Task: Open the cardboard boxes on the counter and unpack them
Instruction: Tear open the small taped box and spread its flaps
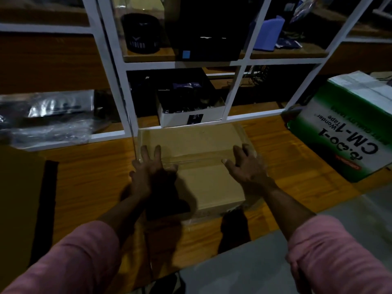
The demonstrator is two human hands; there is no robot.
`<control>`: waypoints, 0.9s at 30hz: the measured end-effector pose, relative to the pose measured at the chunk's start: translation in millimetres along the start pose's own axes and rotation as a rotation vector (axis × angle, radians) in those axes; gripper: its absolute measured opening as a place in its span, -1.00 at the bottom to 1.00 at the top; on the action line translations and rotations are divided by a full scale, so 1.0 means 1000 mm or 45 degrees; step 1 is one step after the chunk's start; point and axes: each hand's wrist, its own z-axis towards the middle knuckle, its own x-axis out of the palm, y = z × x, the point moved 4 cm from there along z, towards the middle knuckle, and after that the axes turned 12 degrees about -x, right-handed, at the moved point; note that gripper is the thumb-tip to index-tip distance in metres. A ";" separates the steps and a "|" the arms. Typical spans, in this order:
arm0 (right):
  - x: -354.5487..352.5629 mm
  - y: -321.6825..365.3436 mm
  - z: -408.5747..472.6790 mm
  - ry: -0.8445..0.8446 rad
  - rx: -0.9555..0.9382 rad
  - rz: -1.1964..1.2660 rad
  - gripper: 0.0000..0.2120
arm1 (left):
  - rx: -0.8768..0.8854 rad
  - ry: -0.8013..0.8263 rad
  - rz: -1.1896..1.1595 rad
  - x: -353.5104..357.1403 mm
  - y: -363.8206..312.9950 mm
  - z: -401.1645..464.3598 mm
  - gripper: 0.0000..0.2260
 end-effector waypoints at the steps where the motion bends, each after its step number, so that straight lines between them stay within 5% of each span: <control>1: -0.002 -0.001 0.002 -0.018 0.003 0.000 -0.40 | 0.015 -0.004 -0.023 -0.001 0.000 0.002 -0.22; 10: -0.016 0.008 -0.019 -0.278 0.028 0.132 -0.31 | 0.161 0.034 -0.084 -0.043 -0.010 0.009 -0.15; 17: -0.019 0.044 -0.046 -0.527 -0.132 0.389 -0.26 | 0.299 -0.249 -0.224 -0.099 0.022 -0.020 0.04; 27: 0.029 0.062 -0.113 -0.429 -0.164 0.115 -0.32 | 0.258 -0.259 -0.216 -0.095 0.087 -0.115 0.01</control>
